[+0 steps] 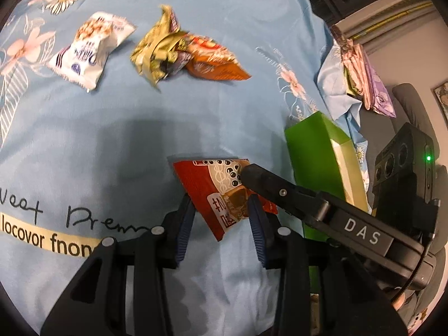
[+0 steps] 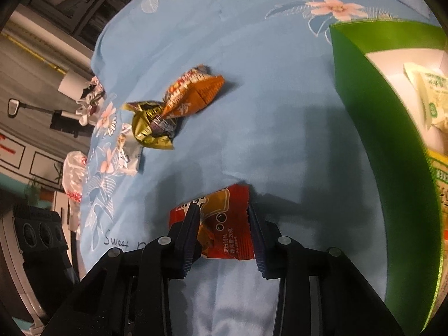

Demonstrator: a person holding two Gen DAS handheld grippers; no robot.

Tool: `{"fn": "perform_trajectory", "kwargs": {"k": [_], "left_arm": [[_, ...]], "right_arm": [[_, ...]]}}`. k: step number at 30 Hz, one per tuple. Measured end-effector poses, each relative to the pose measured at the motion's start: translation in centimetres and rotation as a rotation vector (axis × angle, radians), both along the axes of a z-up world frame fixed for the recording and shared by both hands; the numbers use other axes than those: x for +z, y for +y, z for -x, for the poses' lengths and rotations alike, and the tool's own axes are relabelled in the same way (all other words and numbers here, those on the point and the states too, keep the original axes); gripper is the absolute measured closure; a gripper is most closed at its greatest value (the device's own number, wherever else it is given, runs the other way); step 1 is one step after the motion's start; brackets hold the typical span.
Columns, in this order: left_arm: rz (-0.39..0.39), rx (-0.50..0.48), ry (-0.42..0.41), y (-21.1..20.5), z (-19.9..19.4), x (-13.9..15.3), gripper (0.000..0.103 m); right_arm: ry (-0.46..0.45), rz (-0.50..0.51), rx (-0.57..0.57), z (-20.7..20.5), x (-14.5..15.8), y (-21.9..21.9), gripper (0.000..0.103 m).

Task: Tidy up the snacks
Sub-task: 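Carry the red bag over the green box and lower it in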

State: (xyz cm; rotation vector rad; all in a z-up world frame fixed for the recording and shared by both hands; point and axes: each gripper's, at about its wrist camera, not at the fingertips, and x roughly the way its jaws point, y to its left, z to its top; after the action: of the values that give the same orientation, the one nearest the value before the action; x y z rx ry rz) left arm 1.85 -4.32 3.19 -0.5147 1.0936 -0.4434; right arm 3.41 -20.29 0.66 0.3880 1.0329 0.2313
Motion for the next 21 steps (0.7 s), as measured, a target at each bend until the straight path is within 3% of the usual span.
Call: {"fn": "perform_trajectory", "kwargs": {"k": [11,15,21], "left_arm": [[0.010,-0.004,-0.201,-0.9,1.5,4.3,0.066],[-0.025,-0.024,-0.297,-2.3,2.1,6.4,0.069],[-0.046,-0.084,-0.377,-5.7,1.8,8.4,0.071]], "right_arm": [[-0.185,0.014,0.002,2.2,5.0,0.0,0.065],[-0.254,0.024,-0.003,3.2,6.9,-0.6,0.065],[-0.328,0.013,-0.056,4.6,9.1,-3.4,0.065]]}}
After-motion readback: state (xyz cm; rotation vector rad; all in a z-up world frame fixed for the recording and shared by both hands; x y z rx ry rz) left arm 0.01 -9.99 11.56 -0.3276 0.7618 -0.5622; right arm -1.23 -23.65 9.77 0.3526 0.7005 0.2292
